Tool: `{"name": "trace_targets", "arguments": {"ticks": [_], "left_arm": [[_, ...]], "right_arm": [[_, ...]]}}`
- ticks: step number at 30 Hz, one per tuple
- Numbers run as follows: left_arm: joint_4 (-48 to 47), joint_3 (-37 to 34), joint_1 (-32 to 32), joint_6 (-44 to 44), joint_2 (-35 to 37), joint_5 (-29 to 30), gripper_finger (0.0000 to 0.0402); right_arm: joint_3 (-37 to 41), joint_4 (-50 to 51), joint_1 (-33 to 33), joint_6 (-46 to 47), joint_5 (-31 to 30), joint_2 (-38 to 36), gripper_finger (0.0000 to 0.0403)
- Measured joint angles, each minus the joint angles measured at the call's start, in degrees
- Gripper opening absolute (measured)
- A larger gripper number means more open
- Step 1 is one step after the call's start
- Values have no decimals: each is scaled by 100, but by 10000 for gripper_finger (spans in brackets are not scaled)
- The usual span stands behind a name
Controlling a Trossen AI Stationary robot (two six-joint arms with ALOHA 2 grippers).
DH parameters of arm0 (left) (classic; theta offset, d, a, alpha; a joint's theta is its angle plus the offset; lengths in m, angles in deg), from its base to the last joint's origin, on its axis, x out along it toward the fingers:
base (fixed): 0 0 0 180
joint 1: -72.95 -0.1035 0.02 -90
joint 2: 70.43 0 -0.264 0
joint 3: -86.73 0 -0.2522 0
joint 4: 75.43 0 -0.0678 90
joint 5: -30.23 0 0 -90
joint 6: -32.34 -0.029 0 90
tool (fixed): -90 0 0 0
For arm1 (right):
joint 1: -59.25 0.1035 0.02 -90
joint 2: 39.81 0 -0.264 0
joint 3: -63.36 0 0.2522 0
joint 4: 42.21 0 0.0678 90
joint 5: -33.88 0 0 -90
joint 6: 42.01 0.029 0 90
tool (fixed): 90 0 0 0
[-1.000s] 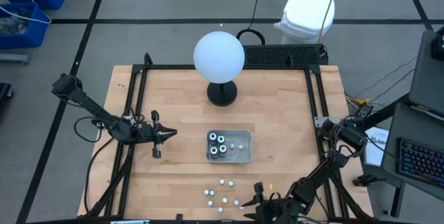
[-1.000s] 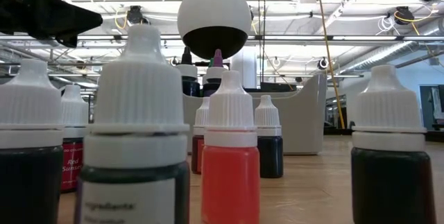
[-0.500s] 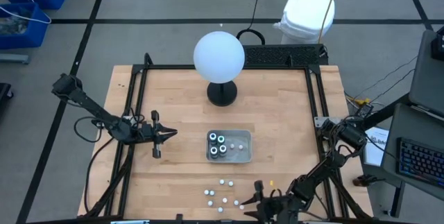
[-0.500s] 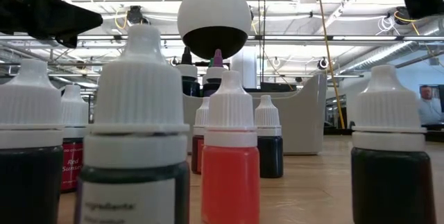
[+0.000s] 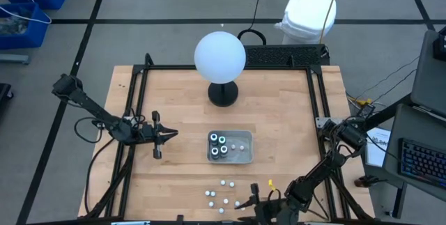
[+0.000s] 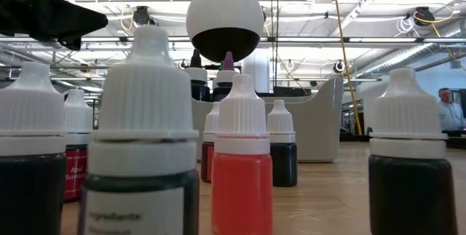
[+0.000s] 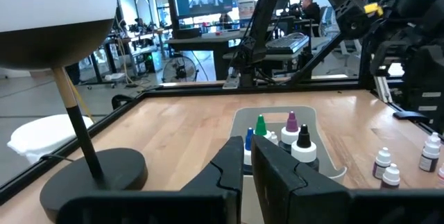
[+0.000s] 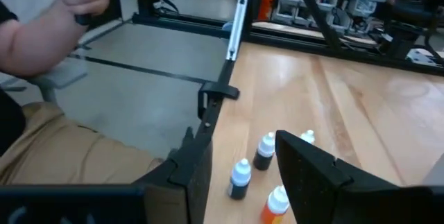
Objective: Pick & Place food coloring
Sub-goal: Put the small orange food coloring bottle into the gray bin
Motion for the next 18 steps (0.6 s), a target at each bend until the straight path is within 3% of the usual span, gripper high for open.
{"name": "trace_targets", "arguments": {"ticks": [5,9,18], "left_arm": [[-8,0,0,0,1,0,37],[-50,0,-1,12,1,0,37],[-273,0,-1,310,-1,0,37]], "right_arm": [[-514,968,41,231,-57,0,182],[-540,1174,106,549,-168,5,205],[-545,1223,273,1008,-167,350,202]]}}
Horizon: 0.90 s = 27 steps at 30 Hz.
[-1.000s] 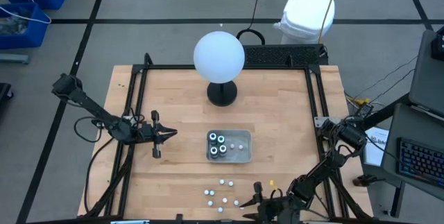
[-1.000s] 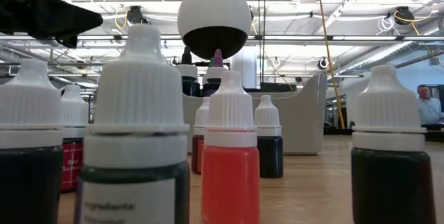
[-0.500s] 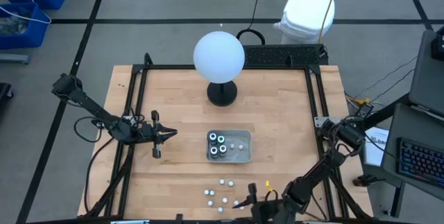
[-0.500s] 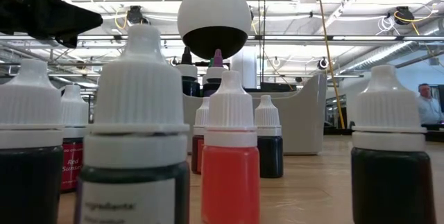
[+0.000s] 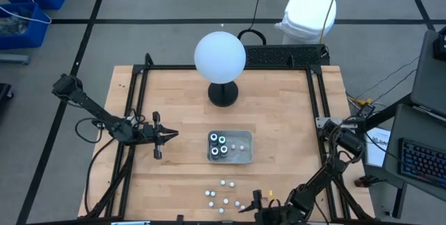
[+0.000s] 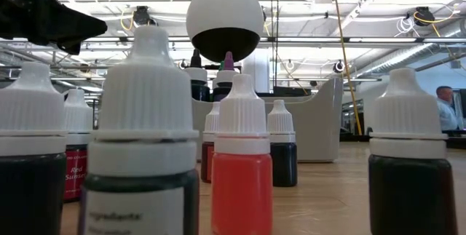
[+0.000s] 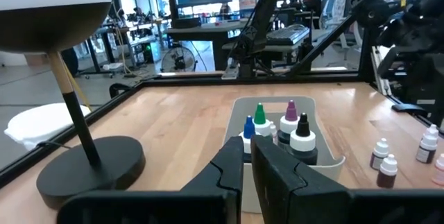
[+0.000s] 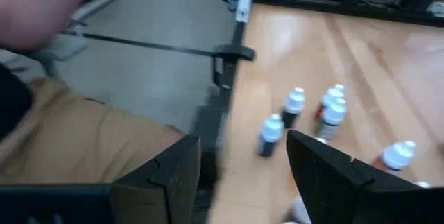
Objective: Pick & Place food coloring
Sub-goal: Put the small orange food coloring bottle into the gray bin
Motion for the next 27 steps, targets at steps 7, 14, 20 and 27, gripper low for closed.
{"name": "trace_targets", "arguments": {"ticks": [7,14,20,27], "left_arm": [[0,0,0,-4,0,0,37],[0,0,1,-8,0,0,37],[0,0,0,-9,0,0,37],[-7,0,0,-11,0,0,37]], "right_arm": [[0,161,31,64,-8,2,201],[280,250,-102,567,-9,2,203],[520,116,-130,899,1,2,203],[562,120,-133,951,5,2,201]]}}
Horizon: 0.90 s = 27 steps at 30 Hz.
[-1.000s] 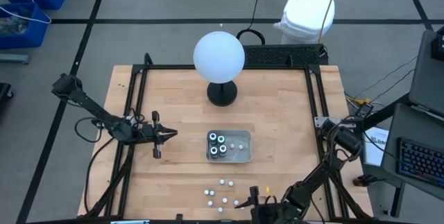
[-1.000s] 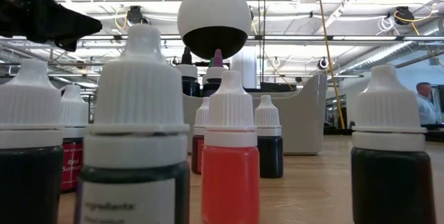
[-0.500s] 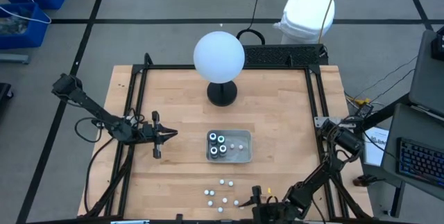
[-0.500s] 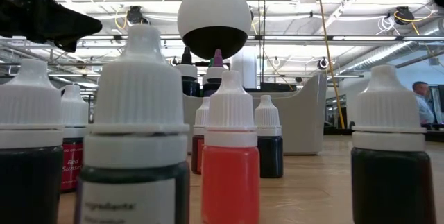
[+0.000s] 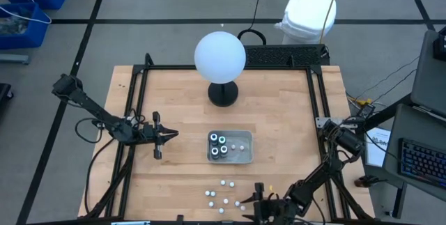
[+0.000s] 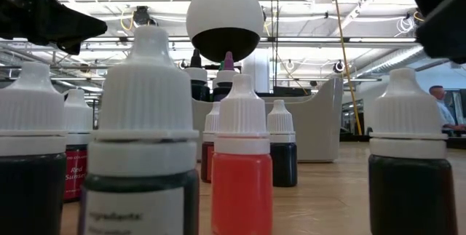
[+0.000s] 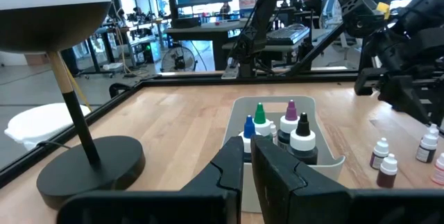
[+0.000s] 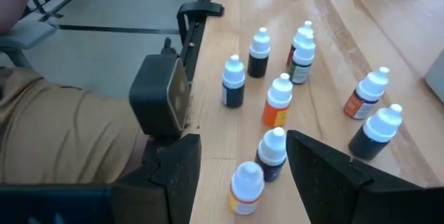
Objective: Pick & Place food coloring
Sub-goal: Put the small orange food coloring bottle into the gray bin
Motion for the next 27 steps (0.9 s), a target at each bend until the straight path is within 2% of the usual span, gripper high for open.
{"name": "trace_targets", "arguments": {"ticks": [10,27], "left_arm": [[-15,0,0,-4,0,0,37],[-15,0,2,-59,1,2,37]], "right_arm": [[2,75,-31,260,275,109,201],[2,354,-112,509,277,109,201]]}}
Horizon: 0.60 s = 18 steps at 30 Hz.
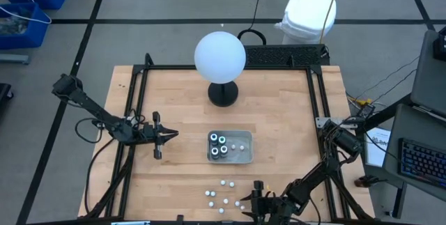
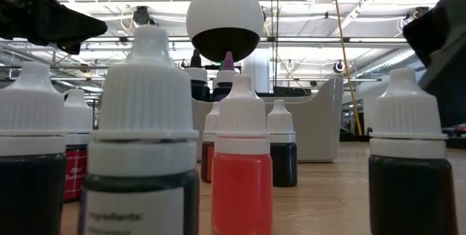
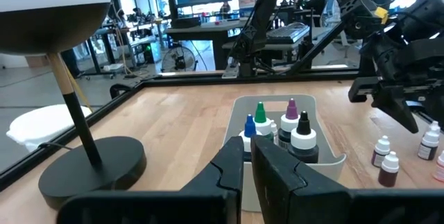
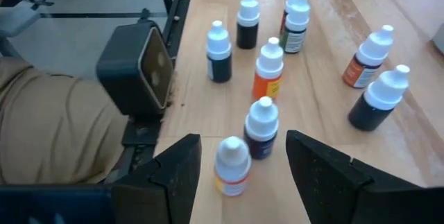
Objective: Pick & Place food coloring
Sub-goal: Put the small orange food coloring bottle into the gray bin
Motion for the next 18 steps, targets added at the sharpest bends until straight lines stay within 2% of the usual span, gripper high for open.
{"name": "trace_targets", "arguments": {"ticks": [9,18], "left_arm": [[1,0,-1,-4,-1,-2,37],[3,0,0,-4,-1,-2,37]], "right_arm": [[0,-13,-2,2,2,0,200],[-7,-94,0,280,25,162,173]]}}
